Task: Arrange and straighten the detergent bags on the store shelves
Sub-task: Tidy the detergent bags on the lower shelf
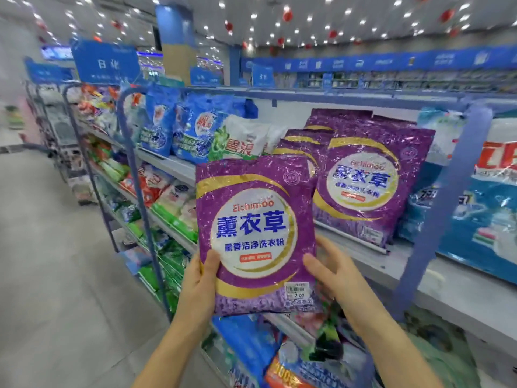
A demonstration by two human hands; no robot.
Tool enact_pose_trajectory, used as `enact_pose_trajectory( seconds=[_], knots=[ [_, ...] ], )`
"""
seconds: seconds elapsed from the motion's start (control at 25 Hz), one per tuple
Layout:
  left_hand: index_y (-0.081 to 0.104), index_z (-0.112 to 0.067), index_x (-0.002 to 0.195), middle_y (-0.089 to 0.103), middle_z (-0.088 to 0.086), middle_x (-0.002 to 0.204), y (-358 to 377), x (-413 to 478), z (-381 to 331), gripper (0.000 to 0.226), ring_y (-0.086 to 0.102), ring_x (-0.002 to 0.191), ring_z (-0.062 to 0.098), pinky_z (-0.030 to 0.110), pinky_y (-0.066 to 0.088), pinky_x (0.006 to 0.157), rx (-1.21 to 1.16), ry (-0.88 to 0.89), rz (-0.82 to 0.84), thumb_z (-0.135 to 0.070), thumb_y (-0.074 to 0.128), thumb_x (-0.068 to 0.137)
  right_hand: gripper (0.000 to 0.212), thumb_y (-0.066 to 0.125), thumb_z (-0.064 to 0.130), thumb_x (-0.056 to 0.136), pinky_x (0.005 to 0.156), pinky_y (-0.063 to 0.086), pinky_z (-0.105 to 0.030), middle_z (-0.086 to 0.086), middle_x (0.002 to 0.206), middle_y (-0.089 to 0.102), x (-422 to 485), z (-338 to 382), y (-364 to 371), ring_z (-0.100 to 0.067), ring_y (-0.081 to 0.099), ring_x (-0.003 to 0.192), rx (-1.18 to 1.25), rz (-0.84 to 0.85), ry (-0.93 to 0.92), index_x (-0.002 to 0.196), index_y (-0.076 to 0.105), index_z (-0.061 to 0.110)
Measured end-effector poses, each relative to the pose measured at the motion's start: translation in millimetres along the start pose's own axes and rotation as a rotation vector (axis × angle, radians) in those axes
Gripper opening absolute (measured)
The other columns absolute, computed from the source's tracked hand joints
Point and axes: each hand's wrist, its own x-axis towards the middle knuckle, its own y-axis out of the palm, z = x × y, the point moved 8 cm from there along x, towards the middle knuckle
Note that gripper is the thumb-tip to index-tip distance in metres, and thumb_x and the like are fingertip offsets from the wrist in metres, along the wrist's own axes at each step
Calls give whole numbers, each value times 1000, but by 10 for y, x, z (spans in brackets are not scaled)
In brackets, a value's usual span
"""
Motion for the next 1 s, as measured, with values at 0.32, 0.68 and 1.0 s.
enact_pose_trajectory(
  seconds=[0.32,0.68,1.0],
  knots=[
    [43,-36,126,55,-17,122,590,1598,-147,53,52,115,8,34,40,102,90,10,327,-63,39,80,74,77,27,72,99,45,-27,10,128,56,941,260,-264,-3,54,115,-278,-397,-174,135,40,25],
    [46,-20,98,51,-3,100,979,2640,54,26,53,100,18,35,43,87,344,131,612,-46,42,94,49,73,12,77,79,49,-9,6,109,66,1078,392,-475,1,63,94,-374,-848,-180,120,52,19],
    [42,-12,133,64,2,118,1350,2759,302,81,65,95,17,32,52,87,337,-176,1034,-34,79,65,42,72,10,77,89,47,-26,6,106,66,897,418,-356,-4,62,96,-385,-1038,-130,114,53,19]
  ],
)
